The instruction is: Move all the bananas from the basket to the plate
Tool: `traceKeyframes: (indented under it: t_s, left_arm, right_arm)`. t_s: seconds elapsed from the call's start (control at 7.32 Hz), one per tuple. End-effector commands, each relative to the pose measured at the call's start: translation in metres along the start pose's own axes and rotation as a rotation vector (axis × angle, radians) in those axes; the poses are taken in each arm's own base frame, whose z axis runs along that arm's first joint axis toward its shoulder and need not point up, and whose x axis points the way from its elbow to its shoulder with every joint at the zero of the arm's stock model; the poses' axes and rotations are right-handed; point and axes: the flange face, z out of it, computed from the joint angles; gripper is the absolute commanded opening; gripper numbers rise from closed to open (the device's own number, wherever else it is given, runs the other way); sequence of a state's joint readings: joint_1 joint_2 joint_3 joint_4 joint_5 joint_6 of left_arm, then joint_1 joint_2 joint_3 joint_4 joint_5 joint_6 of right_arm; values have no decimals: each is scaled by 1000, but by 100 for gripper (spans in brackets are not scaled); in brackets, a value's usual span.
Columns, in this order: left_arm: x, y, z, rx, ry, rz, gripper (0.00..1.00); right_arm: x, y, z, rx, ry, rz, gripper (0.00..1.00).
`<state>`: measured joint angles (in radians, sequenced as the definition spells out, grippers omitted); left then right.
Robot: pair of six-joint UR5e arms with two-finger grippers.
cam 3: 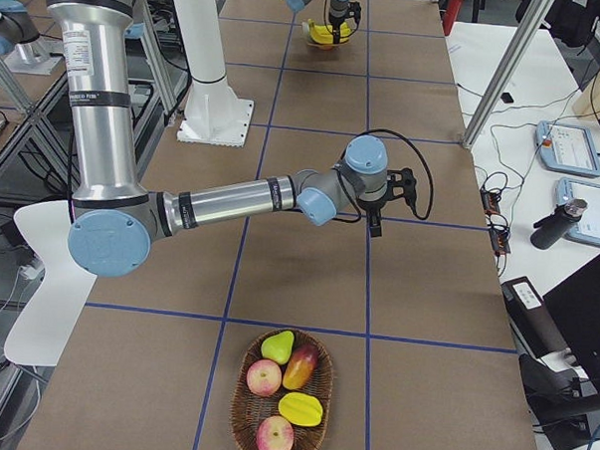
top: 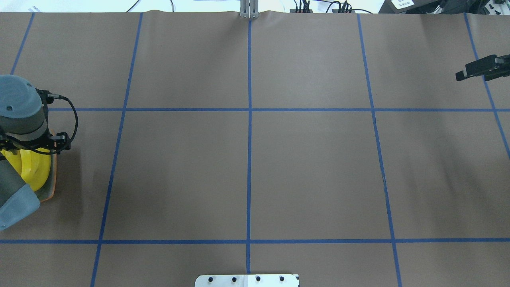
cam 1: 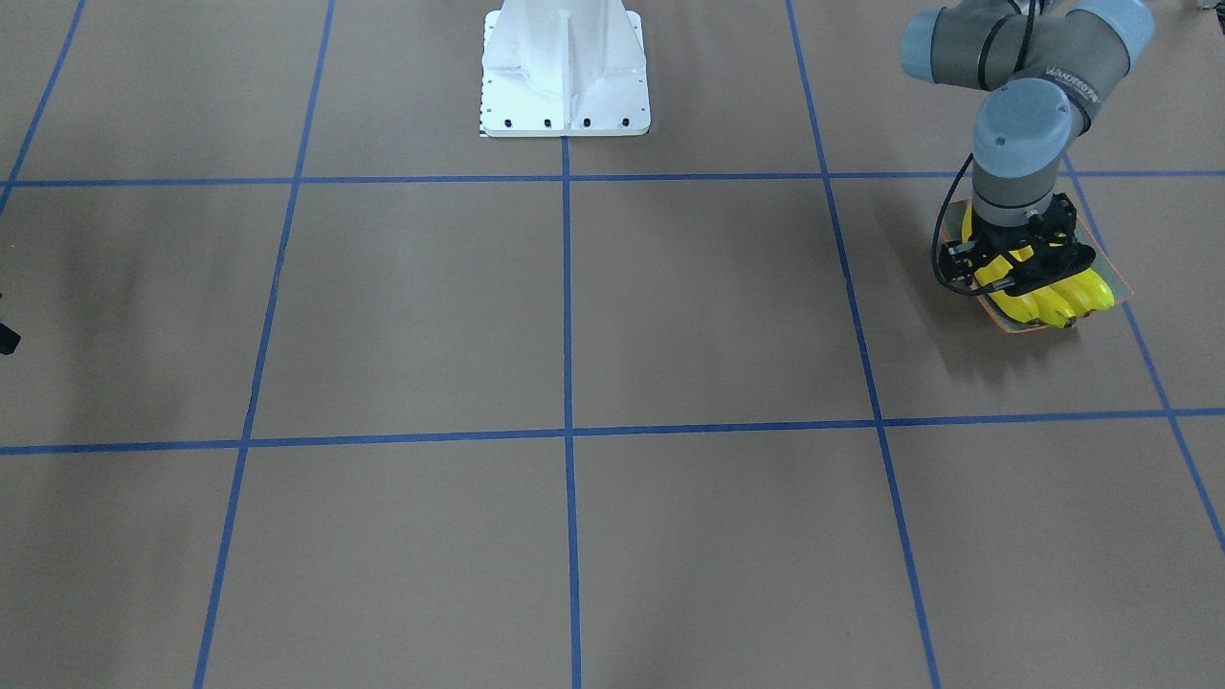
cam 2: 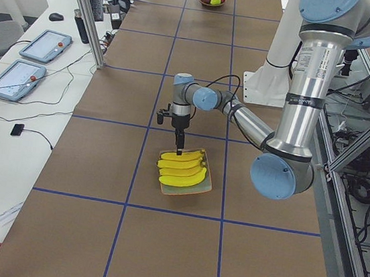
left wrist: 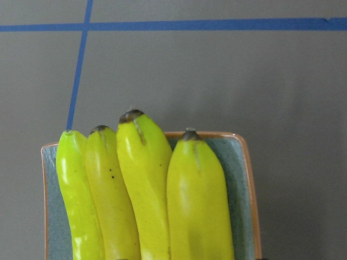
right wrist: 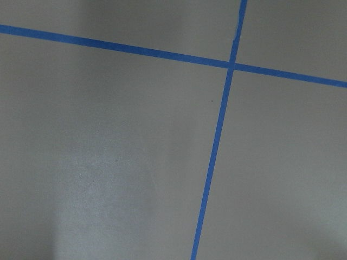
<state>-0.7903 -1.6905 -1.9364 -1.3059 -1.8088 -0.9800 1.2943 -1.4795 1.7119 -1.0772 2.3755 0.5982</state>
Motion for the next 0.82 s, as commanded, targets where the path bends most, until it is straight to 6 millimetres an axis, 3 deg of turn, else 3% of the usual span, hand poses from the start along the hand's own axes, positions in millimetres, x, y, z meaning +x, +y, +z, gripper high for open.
traceKeyframes:
  t_s: [0.0,0.41,0.55,0.68]
  left_arm:
    - [9,2,-45,54,94,85,100]
    - [-2,-15,-86,79,363,216,100]
    - [-24,-32,-93,101,378,291,100]
    - [-60,-50,-102,112,407,330,100]
  right_arm:
    - [20,-5,-20,13,20,43,100]
    - [72,-7,-50,-24,96,-12,100]
    - [90,-7,-54,-69,131,-48,100]
    - [103,-6,-58,-109,154,-48,100]
